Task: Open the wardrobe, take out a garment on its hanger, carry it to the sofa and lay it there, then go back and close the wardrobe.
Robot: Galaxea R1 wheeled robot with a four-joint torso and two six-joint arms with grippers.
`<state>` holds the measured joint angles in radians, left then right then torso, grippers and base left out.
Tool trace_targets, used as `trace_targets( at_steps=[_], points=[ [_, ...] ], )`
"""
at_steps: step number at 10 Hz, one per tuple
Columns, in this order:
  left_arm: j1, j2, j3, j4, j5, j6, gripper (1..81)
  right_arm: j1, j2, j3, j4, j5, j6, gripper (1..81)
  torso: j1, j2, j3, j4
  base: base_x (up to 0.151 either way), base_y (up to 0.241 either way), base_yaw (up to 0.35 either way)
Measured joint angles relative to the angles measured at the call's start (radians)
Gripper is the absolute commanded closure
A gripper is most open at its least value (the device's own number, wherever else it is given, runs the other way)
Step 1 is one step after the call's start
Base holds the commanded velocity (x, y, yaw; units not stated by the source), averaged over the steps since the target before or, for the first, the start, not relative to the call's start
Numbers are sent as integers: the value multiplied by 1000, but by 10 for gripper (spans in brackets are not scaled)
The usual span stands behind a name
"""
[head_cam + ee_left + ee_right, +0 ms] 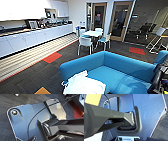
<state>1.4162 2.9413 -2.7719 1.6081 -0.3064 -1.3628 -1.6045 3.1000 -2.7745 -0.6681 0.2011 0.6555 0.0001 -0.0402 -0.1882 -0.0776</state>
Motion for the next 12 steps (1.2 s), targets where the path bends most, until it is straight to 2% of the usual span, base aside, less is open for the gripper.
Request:
trace_targets(
  at_steps=[1, 2, 3, 4, 10, 12],
  points=[
    [-4, 2, 0, 0, 7, 0, 10, 0, 0, 0, 0, 0, 0, 10, 0, 0, 0, 22, 0, 0, 308],
    [-3, 4, 0, 0, 14, 0, 10, 1, -1, 0, 0, 1, 0, 10, 0, 0, 0, 56, 0, 0, 308],
    [1, 3, 0, 0, 17, 0, 10, 1, -1, 0, 0, 1, 0, 10, 0, 0, 0, 81, 0, 0, 308],
    [10, 4, 0, 1, 18, 0, 10, 3, -1, 0, 0, 0, 0, 10, 0, 0, 0, 94, 0, 0, 308],
    [2, 12, 0, 1, 18, 1, 10, 3, 0, 0, 0, 0, 0, 10, 0, 0, 1, 94, 0, 0, 308],
    [5, 11, 0, 1, 18, 1, 10, 0, 0, 0, 0, 0, 0, 10, 0, 0, 35, 94, 0, 0, 308]
  ],
)
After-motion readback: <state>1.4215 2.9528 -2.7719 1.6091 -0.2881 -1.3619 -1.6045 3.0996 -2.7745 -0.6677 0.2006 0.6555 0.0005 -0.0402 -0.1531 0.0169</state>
